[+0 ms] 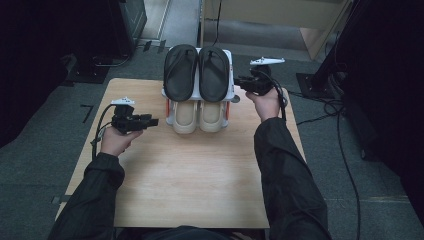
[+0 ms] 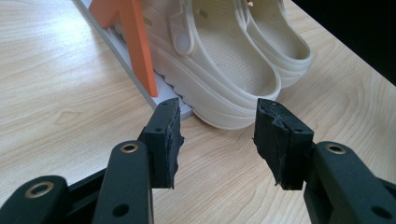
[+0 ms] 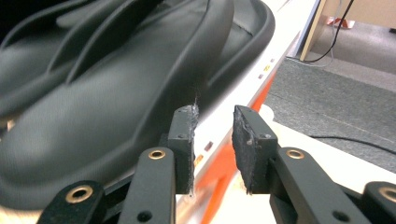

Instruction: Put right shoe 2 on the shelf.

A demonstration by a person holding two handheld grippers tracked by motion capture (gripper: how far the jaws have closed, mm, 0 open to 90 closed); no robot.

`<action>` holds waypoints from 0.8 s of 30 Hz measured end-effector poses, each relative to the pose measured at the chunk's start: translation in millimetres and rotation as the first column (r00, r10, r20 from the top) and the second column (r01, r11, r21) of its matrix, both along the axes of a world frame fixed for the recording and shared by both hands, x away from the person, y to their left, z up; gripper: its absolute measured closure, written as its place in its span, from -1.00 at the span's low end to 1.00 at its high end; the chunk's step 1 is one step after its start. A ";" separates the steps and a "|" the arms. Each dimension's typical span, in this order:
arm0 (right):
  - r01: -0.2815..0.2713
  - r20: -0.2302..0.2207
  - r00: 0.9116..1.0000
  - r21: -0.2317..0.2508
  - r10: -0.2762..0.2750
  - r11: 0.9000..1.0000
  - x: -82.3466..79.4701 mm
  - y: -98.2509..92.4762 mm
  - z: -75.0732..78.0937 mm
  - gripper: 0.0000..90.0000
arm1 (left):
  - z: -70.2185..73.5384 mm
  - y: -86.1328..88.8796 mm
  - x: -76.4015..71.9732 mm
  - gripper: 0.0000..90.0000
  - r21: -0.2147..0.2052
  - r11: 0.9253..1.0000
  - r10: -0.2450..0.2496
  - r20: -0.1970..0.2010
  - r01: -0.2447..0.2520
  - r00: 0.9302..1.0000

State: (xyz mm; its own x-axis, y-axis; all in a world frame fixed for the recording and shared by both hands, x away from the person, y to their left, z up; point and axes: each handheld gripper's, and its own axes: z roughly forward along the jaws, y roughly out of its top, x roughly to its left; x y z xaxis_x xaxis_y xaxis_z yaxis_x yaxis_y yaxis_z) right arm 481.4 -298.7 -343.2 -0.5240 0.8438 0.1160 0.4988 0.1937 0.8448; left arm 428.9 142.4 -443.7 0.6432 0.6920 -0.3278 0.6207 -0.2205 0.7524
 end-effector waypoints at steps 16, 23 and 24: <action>-0.020 -0.006 1.000 0.003 0.020 1.000 -49.6 -19.3 -45.5 0.36 | -4.7 -4.6 -5.8 0.04 0.025 1.000 -0.003 0.009 0.003 1.000; -0.023 -0.017 1.000 0.033 0.023 0.999 -72.7 -24.2 -69.1 0.30 | -6.4 -6.6 -10.9 -0.02 0.037 0.999 -0.010 0.013 0.009 1.000; -0.026 -0.015 1.000 0.028 0.027 0.999 -75.6 -24.7 -72.4 0.29 | -6.7 -7.0 -12.0 -0.03 0.044 0.999 -0.018 0.004 0.018 1.000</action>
